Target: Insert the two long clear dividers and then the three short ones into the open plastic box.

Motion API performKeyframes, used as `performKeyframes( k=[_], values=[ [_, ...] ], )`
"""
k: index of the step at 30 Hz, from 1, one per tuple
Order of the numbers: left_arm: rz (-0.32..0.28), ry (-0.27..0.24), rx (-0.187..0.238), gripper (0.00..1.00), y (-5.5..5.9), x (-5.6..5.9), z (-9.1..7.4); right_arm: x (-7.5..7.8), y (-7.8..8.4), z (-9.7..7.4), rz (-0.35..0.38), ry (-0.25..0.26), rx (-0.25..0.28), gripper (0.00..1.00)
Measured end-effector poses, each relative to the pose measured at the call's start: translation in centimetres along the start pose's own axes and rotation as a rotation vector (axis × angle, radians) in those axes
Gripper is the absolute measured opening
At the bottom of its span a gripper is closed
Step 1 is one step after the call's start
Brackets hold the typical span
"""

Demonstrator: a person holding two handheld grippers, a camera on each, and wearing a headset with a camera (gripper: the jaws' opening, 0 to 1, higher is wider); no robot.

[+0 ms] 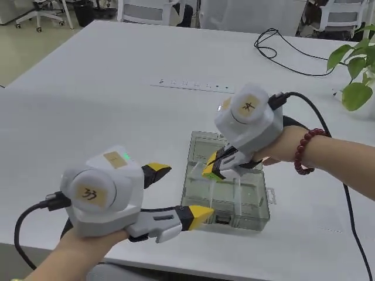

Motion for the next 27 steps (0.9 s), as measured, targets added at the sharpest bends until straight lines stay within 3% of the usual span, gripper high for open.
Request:
performKeyframes(
  k=[13, 17, 19, 27],
  values=[
    [-0.004, -0.013, 0.005, 0.62, -0.1, -0.2, -0.2, -0.3, 0.1, 1.4, -0.066, -0.007, -0.033, 0.02],
    [-0.005, -0.009, 0.004, 0.63, -0.1, -0.1, -0.1, -0.6, 0.2, 1.6, -0.112, -0.018, -0.033, 0.02],
    [-0.003, -0.009, 0.002, 0.63, 0.0, -0.1, -0.1, -0.7, 0.2, 1.7, -0.191, -0.028, -0.026, 0.02],
    [-0.01, -0.011, 0.007, 0.62, -0.1, -0.1, -0.2, -0.6, 0.4, 2.7, -0.147, -0.022, -0.047, 0.02]
  ],
)
Point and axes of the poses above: the centre of the closed fingertips' face, and the gripper's own axes: z roughly forward along the fingers, x roughly to its right, y roughly out of its underside, the point moved 3 cm from there along -z, roughly backward along the fingers, and after that the axes turned 9 degrees about -x, right-handed, at the moved point
